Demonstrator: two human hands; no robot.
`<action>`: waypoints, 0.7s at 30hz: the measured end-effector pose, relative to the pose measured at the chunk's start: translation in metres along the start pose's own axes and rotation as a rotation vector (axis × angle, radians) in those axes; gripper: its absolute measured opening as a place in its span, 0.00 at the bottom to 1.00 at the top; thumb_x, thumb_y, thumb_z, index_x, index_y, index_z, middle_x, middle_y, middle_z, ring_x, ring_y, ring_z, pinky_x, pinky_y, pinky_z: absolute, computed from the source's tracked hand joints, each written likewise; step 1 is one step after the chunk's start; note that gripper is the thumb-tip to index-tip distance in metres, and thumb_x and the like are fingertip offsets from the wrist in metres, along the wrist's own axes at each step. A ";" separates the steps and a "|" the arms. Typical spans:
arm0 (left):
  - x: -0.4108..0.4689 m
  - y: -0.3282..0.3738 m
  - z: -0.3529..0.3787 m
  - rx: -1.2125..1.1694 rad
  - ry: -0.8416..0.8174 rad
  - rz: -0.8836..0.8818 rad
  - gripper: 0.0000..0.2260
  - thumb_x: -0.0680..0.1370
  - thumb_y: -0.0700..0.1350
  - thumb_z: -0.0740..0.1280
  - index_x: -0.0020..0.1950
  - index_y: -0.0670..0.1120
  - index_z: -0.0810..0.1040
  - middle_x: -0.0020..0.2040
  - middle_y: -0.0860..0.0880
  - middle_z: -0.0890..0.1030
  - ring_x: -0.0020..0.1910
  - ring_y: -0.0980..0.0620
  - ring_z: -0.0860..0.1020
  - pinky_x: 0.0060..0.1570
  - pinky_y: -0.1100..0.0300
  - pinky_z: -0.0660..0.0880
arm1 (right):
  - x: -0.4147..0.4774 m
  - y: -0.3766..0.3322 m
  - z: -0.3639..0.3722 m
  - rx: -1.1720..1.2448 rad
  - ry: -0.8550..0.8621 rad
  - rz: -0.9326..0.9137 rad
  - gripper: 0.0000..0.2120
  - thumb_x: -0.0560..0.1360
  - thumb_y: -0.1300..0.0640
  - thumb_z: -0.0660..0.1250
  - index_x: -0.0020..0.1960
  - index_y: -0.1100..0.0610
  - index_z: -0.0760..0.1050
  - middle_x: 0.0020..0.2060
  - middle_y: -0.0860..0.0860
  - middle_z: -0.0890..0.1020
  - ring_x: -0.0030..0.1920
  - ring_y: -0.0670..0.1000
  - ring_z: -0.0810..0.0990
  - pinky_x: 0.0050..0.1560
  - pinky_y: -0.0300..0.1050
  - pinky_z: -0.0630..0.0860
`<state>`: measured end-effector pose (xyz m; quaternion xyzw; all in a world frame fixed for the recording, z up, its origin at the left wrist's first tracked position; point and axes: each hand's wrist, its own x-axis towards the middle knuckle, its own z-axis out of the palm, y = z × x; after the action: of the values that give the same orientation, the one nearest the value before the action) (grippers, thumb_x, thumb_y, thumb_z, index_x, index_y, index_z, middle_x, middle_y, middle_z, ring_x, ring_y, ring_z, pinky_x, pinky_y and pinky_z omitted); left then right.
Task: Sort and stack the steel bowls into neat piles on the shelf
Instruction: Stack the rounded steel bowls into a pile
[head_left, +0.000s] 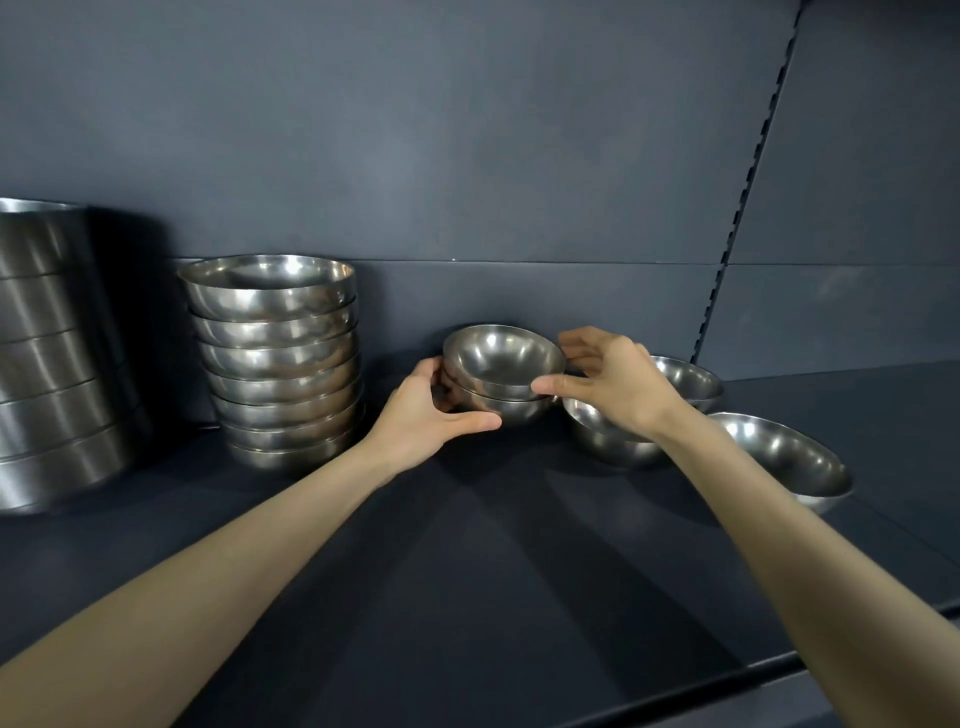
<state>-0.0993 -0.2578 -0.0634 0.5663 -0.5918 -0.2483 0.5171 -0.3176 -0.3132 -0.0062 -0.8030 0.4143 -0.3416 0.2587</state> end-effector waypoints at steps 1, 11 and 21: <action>0.000 0.004 -0.001 -0.005 0.000 0.016 0.34 0.61 0.51 0.81 0.62 0.49 0.70 0.52 0.57 0.80 0.51 0.61 0.80 0.53 0.65 0.76 | -0.001 -0.003 -0.003 -0.005 0.013 -0.012 0.36 0.66 0.48 0.78 0.69 0.58 0.71 0.59 0.49 0.78 0.59 0.47 0.76 0.59 0.37 0.71; 0.011 0.039 0.034 -0.118 -0.076 0.091 0.33 0.62 0.51 0.81 0.63 0.48 0.71 0.49 0.60 0.82 0.50 0.64 0.81 0.48 0.71 0.74 | -0.033 -0.006 -0.045 0.022 0.176 0.016 0.39 0.62 0.37 0.72 0.68 0.56 0.72 0.58 0.45 0.78 0.54 0.51 0.82 0.58 0.45 0.77; 0.019 0.033 0.097 -0.121 -0.209 0.082 0.38 0.66 0.53 0.78 0.71 0.48 0.65 0.63 0.57 0.74 0.63 0.61 0.70 0.65 0.62 0.66 | -0.058 0.032 -0.072 -0.008 0.255 0.115 0.39 0.64 0.41 0.74 0.70 0.57 0.71 0.62 0.51 0.78 0.55 0.44 0.77 0.52 0.30 0.69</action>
<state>-0.1957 -0.2957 -0.0615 0.4803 -0.6491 -0.3201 0.4955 -0.4127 -0.2908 -0.0019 -0.7289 0.4906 -0.4238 0.2201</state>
